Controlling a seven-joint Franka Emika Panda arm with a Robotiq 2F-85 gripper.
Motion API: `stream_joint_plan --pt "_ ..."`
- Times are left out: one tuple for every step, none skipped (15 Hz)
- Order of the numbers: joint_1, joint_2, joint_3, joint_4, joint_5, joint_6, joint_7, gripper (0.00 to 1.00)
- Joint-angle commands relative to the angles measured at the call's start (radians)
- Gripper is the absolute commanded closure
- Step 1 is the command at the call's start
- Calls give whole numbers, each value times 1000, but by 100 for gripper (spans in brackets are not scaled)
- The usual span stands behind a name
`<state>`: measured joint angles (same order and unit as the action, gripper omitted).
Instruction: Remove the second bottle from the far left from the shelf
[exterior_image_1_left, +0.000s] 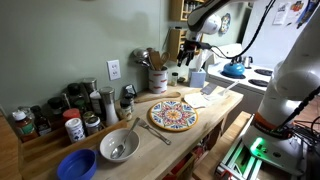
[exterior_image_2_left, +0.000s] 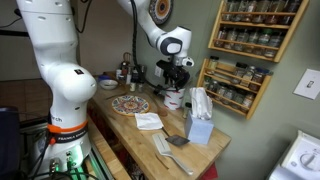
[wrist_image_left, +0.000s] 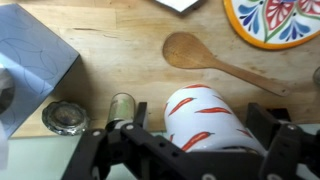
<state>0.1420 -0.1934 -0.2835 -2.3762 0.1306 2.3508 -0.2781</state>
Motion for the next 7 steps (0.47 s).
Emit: stream_joint_plan --pt "-64 -154 103 53 -16 -282 -10 0" --pt "-80 -84 103 43 9 -173 -8 0" --pt "-81 -121 116 60 8 -236 -8 0" --pt "-81 -147 123 66 8 -266 -8 0" --pt "-81 -159 125 66 7 -276 -8 0" --pt "-83 -161 125 66 7 -277 -8 0" --pt "-84 -157 125 65 7 -277 -10 0"
